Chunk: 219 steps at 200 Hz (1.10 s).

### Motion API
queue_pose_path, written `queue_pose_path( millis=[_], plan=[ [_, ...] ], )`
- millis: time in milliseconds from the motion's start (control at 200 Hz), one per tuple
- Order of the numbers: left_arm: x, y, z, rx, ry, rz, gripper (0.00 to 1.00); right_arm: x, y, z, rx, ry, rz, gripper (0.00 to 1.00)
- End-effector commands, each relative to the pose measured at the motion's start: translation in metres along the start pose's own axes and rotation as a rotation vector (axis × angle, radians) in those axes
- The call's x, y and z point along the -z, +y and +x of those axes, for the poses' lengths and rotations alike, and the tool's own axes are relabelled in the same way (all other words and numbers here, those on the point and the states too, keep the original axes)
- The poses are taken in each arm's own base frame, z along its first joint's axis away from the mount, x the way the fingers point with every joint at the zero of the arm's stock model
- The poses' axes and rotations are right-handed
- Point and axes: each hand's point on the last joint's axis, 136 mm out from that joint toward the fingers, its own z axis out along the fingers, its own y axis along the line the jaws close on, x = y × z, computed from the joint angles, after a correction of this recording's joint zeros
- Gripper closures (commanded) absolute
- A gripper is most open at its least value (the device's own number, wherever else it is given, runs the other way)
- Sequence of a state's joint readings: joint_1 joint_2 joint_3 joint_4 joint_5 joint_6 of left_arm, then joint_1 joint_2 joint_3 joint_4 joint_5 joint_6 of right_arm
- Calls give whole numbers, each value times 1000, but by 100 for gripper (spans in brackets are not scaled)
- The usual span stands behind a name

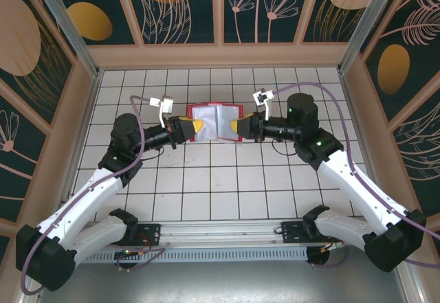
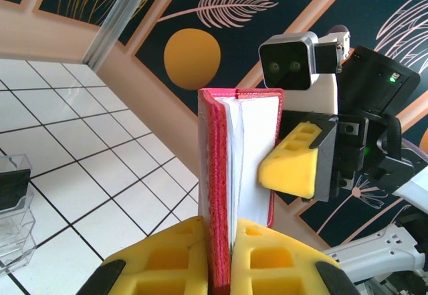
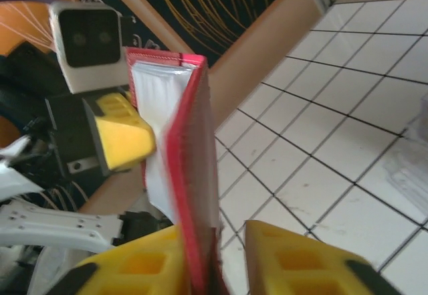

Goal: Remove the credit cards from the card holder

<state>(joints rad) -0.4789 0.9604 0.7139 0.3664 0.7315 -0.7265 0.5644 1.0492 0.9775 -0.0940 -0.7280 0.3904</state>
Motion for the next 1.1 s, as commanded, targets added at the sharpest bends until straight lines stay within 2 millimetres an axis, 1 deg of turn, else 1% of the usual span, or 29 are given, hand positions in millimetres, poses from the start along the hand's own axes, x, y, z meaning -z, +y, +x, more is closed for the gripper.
queue_pose_path(
  millis=[0,60,130,240,440,570,636,836,961,1091],
  plan=[
    [4,-25,-9,-55,-22,82,100,1,14,-4,18,-21,-84,86],
    [4,-23,-8,-55,-15,68,96,1,16,-6,18,-25,-88,95],
    [4,-20,-7,-59,-10,44,91,5,19,-11,30,-47,-82,100],
    [8,-23,-8,-87,-19,41,82,11,21,-17,42,-74,-62,100],
    [14,-31,-10,-125,-33,43,72,17,24,-21,46,-90,-47,100],
    [15,-31,-10,-132,-30,41,73,19,30,-24,54,-96,-67,100],
    [14,-26,-10,-126,-25,18,74,20,35,-24,55,-94,-89,100],
    [6,-14,-6,-107,4,-2,83,20,40,-25,49,-96,-119,100],
    [3,-12,-6,-103,11,3,83,20,44,-26,49,-92,-140,100],
    [0,-14,-8,-110,17,21,79,20,48,-26,46,-85,-164,100]
  ],
)
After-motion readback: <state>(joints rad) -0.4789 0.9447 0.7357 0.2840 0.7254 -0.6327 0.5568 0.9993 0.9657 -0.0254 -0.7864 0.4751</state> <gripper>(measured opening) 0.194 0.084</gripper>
